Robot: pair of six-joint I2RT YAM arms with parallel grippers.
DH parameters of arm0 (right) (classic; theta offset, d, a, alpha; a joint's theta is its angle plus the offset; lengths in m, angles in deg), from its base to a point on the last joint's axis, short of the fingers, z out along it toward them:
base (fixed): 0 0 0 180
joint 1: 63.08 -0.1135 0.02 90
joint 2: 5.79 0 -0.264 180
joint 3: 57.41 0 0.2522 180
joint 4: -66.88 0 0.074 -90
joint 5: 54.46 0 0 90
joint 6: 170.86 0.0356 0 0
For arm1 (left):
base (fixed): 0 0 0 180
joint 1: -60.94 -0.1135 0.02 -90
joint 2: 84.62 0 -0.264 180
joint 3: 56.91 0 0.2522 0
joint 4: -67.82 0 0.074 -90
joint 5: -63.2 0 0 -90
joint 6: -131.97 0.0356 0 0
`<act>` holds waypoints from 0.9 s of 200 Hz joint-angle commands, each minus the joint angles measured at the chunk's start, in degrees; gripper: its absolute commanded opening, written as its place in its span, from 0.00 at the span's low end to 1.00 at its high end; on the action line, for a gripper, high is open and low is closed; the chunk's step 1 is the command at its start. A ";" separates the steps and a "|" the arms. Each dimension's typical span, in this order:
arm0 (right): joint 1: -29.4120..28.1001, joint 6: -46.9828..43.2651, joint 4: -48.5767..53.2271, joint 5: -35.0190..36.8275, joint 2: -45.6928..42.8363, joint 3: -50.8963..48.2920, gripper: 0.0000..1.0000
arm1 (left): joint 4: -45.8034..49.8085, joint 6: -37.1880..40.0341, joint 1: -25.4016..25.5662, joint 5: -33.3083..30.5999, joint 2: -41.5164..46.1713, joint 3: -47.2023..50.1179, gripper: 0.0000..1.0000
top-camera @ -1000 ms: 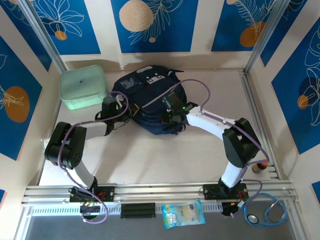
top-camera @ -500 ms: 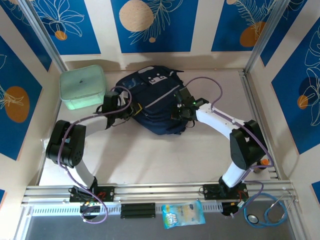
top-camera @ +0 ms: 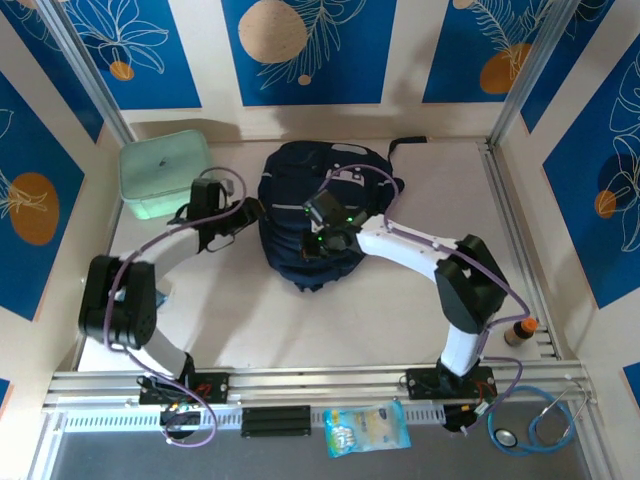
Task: Pack the student bag
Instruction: Zip the student bag at the top-center of the table.
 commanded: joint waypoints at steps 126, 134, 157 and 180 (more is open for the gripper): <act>-1.50 2.58 -5.79 -11.05 6.41 8.61 0.00 | -9.65 -22.84 9.27 -6.79 8.00 10.50 0.38; -1.50 2.59 -5.95 -11.22 6.33 8.49 0.00 | -10.36 -23.59 9.71 -7.19 7.13 10.31 0.38; -1.58 2.26 -5.91 -11.02 5.90 8.17 0.00 | -13.65 -24.82 10.38 -6.93 4.58 9.91 0.39; -2.18 0.98 -5.16 -9.01 5.29 8.15 0.00 | -14.78 -24.87 10.75 -5.90 2.02 8.66 0.39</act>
